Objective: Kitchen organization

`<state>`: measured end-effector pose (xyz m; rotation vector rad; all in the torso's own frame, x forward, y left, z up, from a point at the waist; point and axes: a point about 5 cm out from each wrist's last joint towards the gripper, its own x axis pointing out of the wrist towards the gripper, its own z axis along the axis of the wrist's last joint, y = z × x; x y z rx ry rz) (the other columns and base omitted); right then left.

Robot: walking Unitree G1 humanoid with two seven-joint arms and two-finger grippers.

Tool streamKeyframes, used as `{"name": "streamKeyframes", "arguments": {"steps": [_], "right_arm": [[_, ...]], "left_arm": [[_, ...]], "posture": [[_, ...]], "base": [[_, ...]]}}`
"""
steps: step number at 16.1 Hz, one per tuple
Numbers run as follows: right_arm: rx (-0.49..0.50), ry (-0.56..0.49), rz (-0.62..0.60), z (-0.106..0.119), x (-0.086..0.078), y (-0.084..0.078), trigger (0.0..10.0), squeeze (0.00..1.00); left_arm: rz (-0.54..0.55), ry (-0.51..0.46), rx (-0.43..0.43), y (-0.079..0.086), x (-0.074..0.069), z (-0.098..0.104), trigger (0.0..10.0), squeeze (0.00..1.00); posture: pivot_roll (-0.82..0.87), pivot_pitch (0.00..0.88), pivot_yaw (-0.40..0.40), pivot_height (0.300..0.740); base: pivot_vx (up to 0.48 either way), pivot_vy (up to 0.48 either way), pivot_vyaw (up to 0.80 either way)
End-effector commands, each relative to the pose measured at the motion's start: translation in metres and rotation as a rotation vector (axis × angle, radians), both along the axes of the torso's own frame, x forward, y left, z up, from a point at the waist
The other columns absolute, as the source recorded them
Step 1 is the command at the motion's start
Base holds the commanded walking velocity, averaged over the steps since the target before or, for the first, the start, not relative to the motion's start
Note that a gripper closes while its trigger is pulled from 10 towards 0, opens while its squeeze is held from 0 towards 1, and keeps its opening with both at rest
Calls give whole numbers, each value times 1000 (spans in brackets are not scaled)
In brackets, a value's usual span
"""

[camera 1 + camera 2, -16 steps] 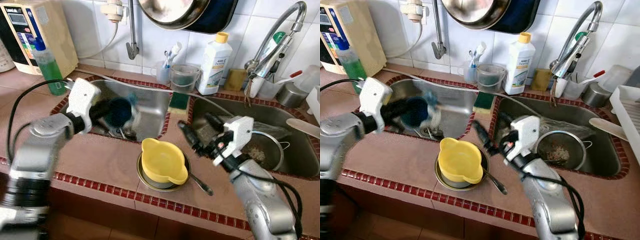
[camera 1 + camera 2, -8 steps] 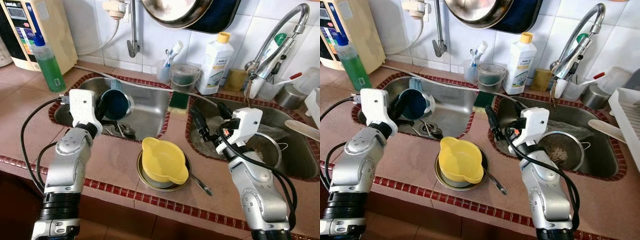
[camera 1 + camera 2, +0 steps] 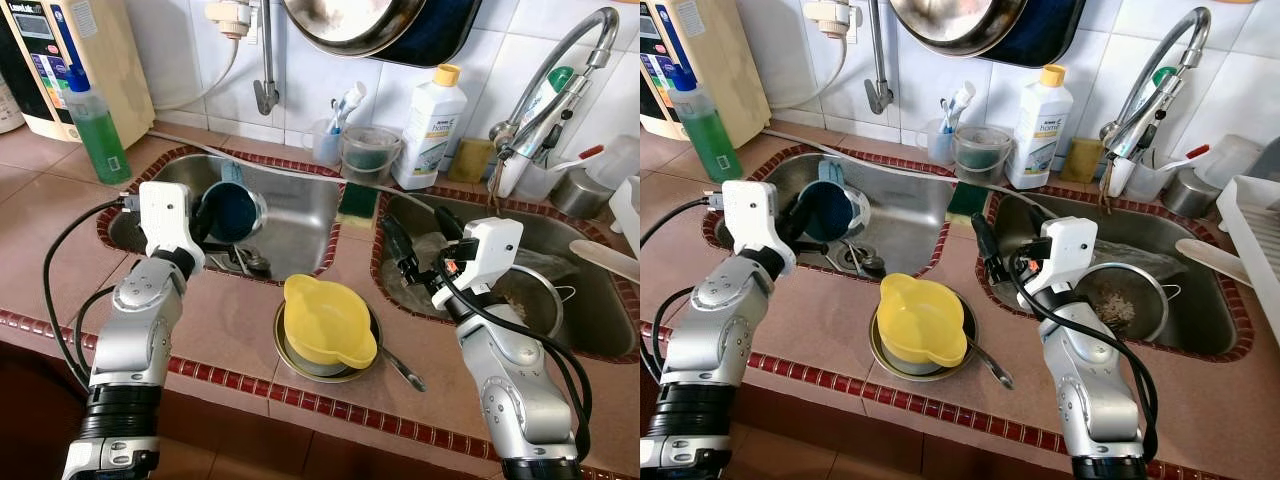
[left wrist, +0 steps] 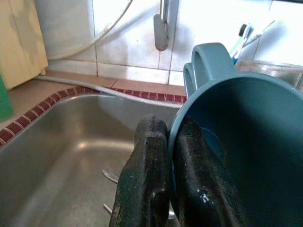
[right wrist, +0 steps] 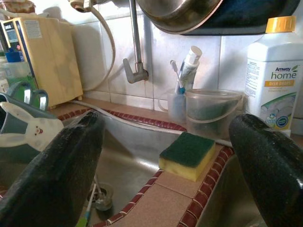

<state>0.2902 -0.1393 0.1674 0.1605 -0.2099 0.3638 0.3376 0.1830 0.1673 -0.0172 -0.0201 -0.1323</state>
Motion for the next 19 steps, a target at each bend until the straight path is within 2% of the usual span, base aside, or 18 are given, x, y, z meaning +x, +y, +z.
{"name": "streamKeyframes", "arguments": {"steps": [1, 4, 14, 19], "right_arm": [[-6, -10, -14, 2, 0, -4, 10000, 0], [-5, -12, -12, 2, 0, -3, 10000, 0], [-8, -9, -3, 2, -1, -3, 10000, 0], [-9, -7, -3, 1, -2, -3, 10000, 0]], "left_arm": [[-22, -15, -4, -4, 3, 6, 10000, 0], [-38, -22, -18, -4, 4, 8, 10000, 0], [-41, -12, -14, -3, 3, 6, 10000, 0], [-43, -17, 5, -5, 3, 5, 10000, 0]], "posture": [[-45, 0, -50, 740], [-46, 0, -52, 740], [-45, 0, -58, 740], [-47, 0, -56, 740]], "base": [[0, 0, 0], [0, 0, 0], [281, 0, 0], [0, 0, 0]]}}
